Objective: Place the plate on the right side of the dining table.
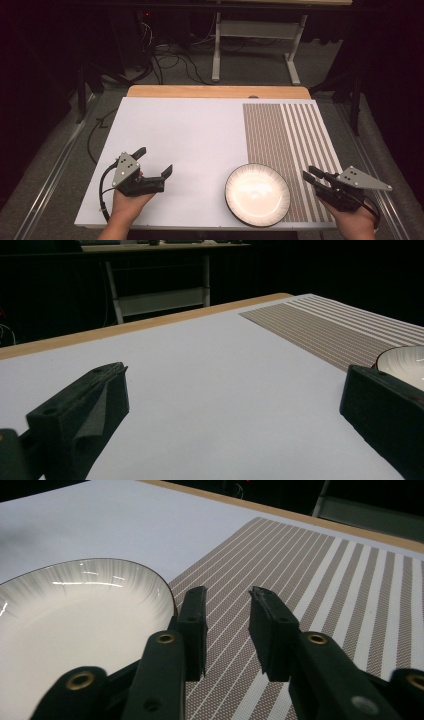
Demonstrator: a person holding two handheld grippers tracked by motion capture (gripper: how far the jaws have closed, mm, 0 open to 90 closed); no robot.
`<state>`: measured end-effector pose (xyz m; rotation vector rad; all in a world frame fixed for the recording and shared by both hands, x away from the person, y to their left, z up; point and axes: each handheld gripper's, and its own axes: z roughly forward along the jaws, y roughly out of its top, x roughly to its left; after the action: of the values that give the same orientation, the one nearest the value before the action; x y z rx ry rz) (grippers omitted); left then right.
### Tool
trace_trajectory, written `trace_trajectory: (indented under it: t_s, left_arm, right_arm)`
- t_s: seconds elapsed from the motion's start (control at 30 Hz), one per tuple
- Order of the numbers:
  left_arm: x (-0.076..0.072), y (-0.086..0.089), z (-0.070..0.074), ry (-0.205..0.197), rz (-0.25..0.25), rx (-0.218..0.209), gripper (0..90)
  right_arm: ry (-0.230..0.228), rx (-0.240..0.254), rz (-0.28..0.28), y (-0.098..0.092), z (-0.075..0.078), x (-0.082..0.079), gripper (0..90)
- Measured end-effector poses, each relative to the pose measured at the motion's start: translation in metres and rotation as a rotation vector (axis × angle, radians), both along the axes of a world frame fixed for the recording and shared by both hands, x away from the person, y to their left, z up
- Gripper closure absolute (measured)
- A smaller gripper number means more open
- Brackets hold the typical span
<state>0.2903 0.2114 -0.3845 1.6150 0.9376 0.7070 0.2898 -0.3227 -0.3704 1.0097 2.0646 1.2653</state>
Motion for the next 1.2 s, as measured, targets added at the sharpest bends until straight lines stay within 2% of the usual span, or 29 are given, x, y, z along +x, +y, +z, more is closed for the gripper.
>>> trace_trajectory:
  t_s: [0.1, 0.27, 0.4, 0.43, 0.5, 0.53, 0.6, 0.7, 0.8, 1.0, 1.2]
  left_arm:
    - [-0.002, 0.001, 0.002, -0.006, 0.004, -0.001, 0.2]
    - [-0.002, 0.001, 0.002, -0.010, 0.009, -0.001, 0.2]
    - [-0.003, 0.001, 0.003, -0.010, 0.008, 0.003, 0.2]
    - [-0.003, 0.001, 0.003, -0.013, 0.008, -0.001, 0.2]
    - [-0.003, 0.000, 0.003, -0.013, 0.007, 0.001, 0.2]
    - [-0.003, 0.000, 0.003, -0.014, 0.006, 0.004, 0.2]
    - [-0.003, 0.000, 0.003, -0.014, 0.006, 0.004, 0.2]
    - [-0.002, 0.001, 0.003, -0.012, 0.006, 0.006, 0.2]
    - [-0.002, 0.001, 0.003, -0.013, 0.007, 0.003, 0.2]
    - [-0.002, 0.001, 0.003, -0.013, 0.006, 0.002, 0.2]
    - [-0.002, 0.001, 0.003, -0.012, 0.006, -0.001, 0.2]
  right_arm:
    - [0.027, -0.008, 0.012, 0.001, -0.001, 0.000, 76.4]
    - [0.043, -0.022, 0.043, 0.003, -0.002, 0.000, 81.5]
    - [0.062, -0.037, 0.081, 0.006, -0.002, 0.000, 85.9]
    - [0.068, -0.053, 0.111, 0.008, -0.004, 0.000, 89.7]
    - [0.073, -0.060, 0.116, 0.009, -0.004, -0.001, 90.0]
    - [0.082, -0.073, 0.143, 0.011, -0.005, -0.001, 90.0]
    - [0.086, -0.073, 0.154, 0.012, -0.005, -0.002, 90.0]
    - [0.109, -0.105, 0.197, 0.017, -0.009, -0.001, 90.0]
    - [0.126, -0.127, 0.217, 0.019, -0.011, -0.001, 90.0]
    - [0.170, -0.152, 0.232, 0.023, -0.014, -0.001, 90.0]
    - [0.190, -0.168, 0.239, 0.024, -0.016, 0.000, 90.0]
